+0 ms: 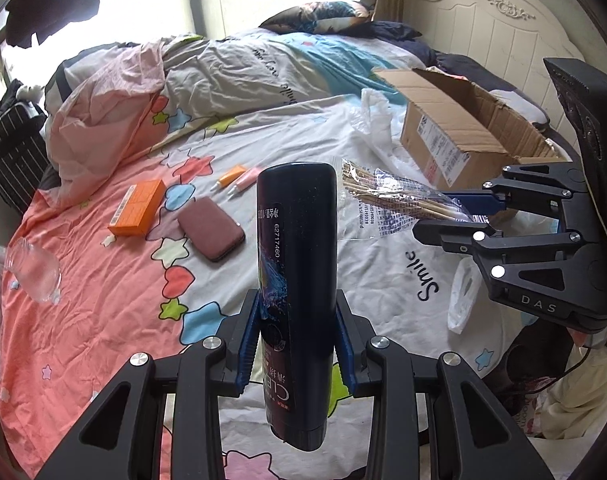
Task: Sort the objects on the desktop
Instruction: 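Carry the shampoo bottle and swab bag in both tools to the cardboard box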
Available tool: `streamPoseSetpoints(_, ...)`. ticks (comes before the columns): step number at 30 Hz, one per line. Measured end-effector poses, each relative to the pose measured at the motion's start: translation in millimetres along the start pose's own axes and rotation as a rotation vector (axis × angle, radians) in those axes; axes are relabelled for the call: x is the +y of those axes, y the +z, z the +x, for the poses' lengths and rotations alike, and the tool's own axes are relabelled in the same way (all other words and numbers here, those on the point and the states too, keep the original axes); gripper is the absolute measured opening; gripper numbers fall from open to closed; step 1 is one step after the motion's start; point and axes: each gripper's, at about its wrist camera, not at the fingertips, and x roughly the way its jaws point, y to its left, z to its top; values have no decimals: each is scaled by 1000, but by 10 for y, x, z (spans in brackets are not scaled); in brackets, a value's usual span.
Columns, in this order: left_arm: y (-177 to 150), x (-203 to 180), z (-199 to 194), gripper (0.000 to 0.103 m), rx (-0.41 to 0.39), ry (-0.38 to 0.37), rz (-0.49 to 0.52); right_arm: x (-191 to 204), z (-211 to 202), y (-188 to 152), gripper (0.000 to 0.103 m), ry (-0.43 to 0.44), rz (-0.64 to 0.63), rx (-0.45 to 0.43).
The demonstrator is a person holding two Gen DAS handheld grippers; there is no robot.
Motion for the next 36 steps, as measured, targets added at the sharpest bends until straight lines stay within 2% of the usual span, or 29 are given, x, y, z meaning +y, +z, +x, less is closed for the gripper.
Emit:
streamPoseSetpoints(8, 119, -244, -120, 35, -31, -28, 41, -218, -306, -35, 25, -23, 45, -40)
streamPoseSetpoints(21, 431, -671, -90, 35, -60, -87, 111, -684, -679, -138, 25, -102, 127, -100)
streamPoseSetpoints(36, 937, -1360, 38, 35, -81, -175, 232, -1339, -946, -412, 25, -237, 234, -92)
